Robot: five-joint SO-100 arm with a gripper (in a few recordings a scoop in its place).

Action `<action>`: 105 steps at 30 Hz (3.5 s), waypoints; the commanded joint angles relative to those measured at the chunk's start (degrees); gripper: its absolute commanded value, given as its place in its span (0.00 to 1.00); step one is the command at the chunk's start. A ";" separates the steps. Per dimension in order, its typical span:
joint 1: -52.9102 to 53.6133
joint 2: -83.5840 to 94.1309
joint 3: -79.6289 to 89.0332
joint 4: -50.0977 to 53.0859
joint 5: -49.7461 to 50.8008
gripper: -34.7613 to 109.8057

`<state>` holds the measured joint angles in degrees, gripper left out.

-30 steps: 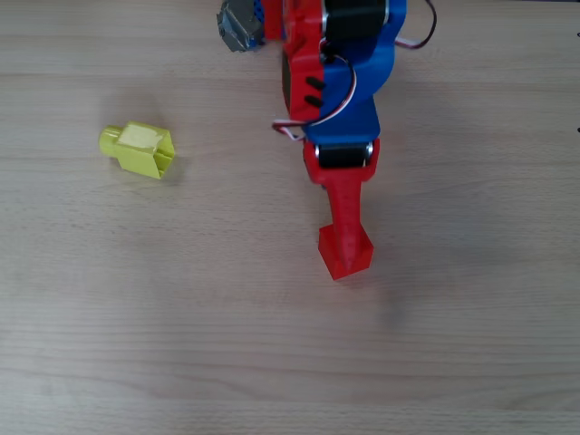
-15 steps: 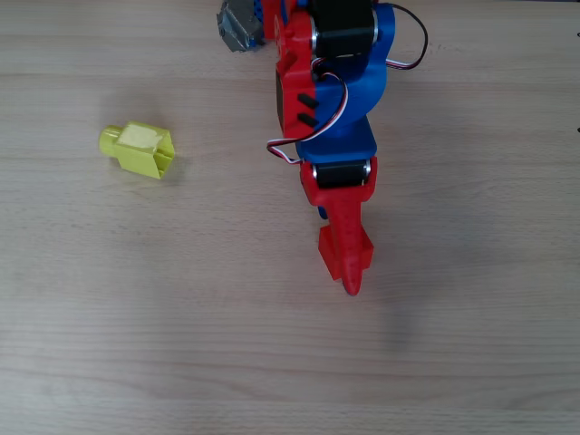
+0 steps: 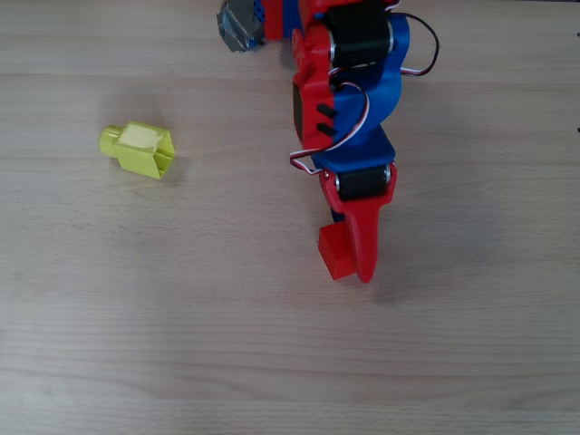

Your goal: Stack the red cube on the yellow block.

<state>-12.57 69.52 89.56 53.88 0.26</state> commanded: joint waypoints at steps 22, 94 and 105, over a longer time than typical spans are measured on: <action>1.67 13.89 4.92 -1.76 6.06 0.33; 42.01 54.67 35.07 0.44 15.21 0.32; 43.59 42.63 23.20 10.72 15.12 0.32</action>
<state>30.41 110.83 117.69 63.37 15.21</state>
